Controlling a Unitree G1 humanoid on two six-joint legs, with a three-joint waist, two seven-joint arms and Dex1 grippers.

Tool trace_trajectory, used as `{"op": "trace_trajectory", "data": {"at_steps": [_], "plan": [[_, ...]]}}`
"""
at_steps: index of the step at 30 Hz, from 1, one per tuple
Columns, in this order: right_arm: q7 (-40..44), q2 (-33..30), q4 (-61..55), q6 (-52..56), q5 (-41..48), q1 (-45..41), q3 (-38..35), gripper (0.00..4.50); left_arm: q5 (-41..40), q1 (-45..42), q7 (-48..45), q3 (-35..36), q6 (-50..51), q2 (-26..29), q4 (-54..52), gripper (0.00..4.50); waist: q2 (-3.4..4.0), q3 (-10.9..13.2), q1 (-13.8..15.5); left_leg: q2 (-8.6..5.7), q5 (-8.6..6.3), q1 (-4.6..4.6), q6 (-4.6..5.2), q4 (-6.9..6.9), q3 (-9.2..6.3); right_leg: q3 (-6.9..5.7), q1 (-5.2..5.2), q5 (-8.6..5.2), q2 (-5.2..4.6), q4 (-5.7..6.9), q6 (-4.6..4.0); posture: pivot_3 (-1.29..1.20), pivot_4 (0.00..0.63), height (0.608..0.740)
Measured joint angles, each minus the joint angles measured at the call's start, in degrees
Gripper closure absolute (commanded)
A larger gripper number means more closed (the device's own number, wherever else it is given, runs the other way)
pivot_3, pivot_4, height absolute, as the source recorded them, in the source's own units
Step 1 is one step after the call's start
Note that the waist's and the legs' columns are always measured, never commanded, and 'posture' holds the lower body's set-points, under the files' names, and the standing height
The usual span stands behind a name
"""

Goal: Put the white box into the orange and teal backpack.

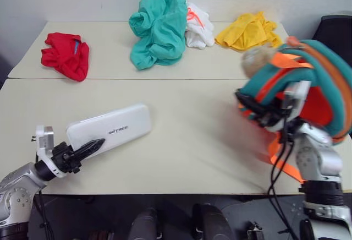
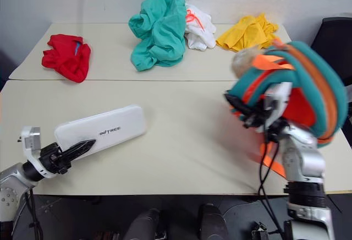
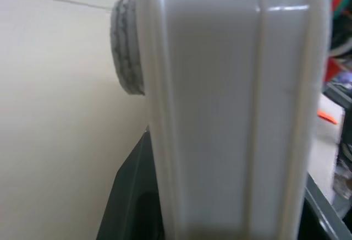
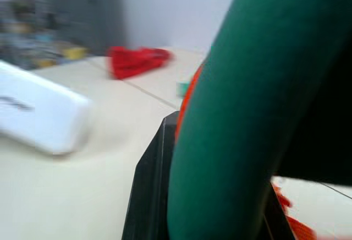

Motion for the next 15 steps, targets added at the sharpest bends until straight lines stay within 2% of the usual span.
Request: {"op": "trace_trajectory", "data": {"at_steps": [3,7,11,15], "plan": [[1.5,2.5,-4.4,3.3,2.2,-2.3,4.8,4.47,-0.1,-1.6,1.7,1.5,-0.4,-0.2,1.5,3.15,0.00,0.0,0.2,-0.01,-0.03,-0.05,-0.01,0.00,-0.05,-0.03,-0.01,0.00,-0.03,-0.01,0.00,0.00,0.150,0.740],[2.2,2.8,-10.9,9.1,5.9,-3.0,8.3,4.47,-0.6,-2.1,2.6,3.1,-0.4,-0.3,1.7,3.15,-0.01,0.0,0.3,-0.05,-0.09,-0.14,0.01,0.00,-0.15,-0.12,-0.01,0.00,-0.09,-0.06,0.00,0.00,0.150,0.740],[3.2,-5.1,-18.3,18.4,13.6,2.2,6.5,4.47,-0.9,-0.2,2.4,4.6,-0.3,0.2,1.3,3.15,-0.08,0.0,0.4,-0.10,-0.24,-0.19,0.13,0.00,-0.23,-0.17,0.06,0.00,-0.17,-0.26,0.00,0.00,0.150,0.740],[4.2,-10.2,-19.1,23.1,17.0,6.1,3.1,4.47,-2.2,3.2,2.4,7.0,-0.2,0.4,-2.6,3.15,-0.13,0.0,0.2,-0.09,-0.27,-0.18,0.17,0.00,-0.20,-0.17,0.12,0.01,-0.18,-0.41,0.01,0.00,0.150,0.740]]}}
